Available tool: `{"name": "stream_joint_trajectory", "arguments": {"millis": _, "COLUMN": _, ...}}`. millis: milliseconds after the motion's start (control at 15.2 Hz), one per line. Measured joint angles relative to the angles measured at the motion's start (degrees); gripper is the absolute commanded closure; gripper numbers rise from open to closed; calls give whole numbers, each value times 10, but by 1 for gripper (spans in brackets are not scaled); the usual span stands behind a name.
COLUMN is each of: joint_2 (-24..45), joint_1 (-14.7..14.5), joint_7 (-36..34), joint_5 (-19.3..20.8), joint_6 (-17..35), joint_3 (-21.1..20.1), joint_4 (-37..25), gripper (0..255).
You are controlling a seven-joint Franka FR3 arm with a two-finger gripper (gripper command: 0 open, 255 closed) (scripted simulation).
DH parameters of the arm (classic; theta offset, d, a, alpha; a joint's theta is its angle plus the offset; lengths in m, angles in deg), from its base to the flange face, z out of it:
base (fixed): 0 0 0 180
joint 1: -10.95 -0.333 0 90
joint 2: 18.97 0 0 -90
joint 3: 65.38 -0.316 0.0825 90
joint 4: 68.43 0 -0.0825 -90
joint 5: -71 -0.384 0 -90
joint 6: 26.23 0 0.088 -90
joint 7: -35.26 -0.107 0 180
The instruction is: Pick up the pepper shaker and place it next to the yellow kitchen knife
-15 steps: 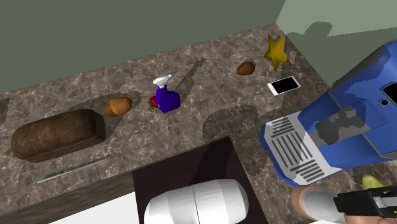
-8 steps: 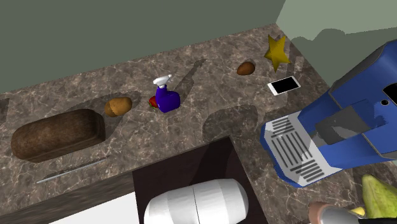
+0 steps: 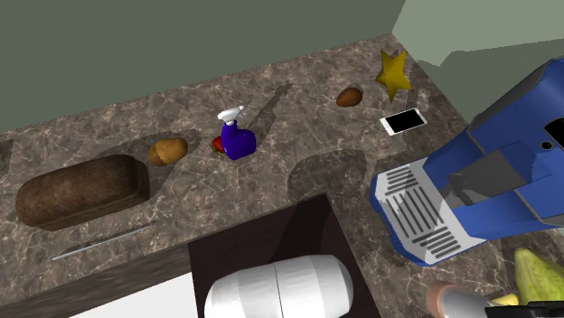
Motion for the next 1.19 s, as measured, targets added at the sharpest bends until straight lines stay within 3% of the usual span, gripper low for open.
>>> {"name": "stream_joint_trajectory", "arguments": {"millis": 1188, "joint_2": -117, "joint_1": 43, "joint_7": -11, "joint_5": 70, "joint_6": 39, "joint_3": 70, "joint_4": 149, "gripper": 255}}
